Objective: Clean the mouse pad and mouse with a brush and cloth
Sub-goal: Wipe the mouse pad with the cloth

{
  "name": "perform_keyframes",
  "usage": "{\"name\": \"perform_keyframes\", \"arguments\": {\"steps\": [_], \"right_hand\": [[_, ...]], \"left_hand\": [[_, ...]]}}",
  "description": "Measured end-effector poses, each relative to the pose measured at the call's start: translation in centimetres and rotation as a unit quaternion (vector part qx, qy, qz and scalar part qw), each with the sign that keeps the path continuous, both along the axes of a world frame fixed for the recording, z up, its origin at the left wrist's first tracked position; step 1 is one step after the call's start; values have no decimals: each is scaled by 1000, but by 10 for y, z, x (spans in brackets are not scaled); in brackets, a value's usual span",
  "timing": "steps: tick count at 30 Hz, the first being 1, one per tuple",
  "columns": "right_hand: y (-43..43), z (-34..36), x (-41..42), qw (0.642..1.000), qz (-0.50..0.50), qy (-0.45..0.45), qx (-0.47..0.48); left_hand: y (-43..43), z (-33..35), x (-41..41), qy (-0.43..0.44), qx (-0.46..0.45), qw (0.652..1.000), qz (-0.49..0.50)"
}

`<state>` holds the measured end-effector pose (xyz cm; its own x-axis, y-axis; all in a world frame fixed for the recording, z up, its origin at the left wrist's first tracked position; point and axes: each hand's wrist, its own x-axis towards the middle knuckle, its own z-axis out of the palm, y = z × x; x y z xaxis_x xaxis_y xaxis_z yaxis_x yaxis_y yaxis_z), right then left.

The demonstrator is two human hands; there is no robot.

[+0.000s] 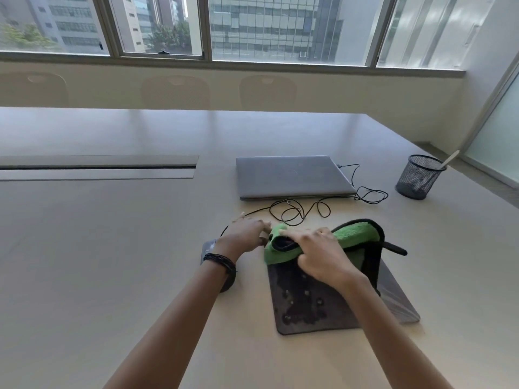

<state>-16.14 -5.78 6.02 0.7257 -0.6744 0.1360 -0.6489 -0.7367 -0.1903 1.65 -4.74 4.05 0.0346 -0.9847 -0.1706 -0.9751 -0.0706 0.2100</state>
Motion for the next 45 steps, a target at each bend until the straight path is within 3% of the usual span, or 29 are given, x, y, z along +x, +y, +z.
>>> {"name": "perform_keyframes", "arguments": {"steps": [4, 10, 13, 15, 17, 20, 23, 26, 35, 38, 41, 45], "right_hand": [[0, -6, -2, 997, 69, 46, 4], [-7, 13, -31, 978, 153, 50, 133], [-17, 21, -45, 972, 107, 11, 208], [-23, 21, -45, 978, 46, -72, 192], [-22, 14, -37, 982, 13, -100, 160], [-17, -1, -18, 991, 8, -45, 124], [-11, -10, -3, 999, 21, 17, 27], [-4, -14, -2, 998, 51, 29, -11], [7, 7, -29, 974, 173, 36, 142], [1, 12, -46, 962, 156, -11, 221], [-5, 7, -52, 973, 81, -101, 190], [1, -13, -42, 989, 21, -105, 106]], "left_hand": [[-2, -2, 0, -9, -5, 1000, 10], [1, -2, -1, -4, 1, 1000, 3], [1, 0, 0, 0, 7, 1000, 4], [2, 0, 0, 0, 7, 1000, 3], [2, 0, 0, -4, 7, 1000, 1], [2, -2, 0, -6, 5, 1000, 0], [1, -4, 1, -1, -1, 1000, 3], [0, -6, 0, -7, -4, 1000, 2], [1, -5, 0, -2, -6, 1000, 5], [3, -2, 0, -1, 0, 1000, 1], [5, -2, -1, 0, -4, 1000, -5], [8, -4, -2, -9, -10, 1000, -6]]}}
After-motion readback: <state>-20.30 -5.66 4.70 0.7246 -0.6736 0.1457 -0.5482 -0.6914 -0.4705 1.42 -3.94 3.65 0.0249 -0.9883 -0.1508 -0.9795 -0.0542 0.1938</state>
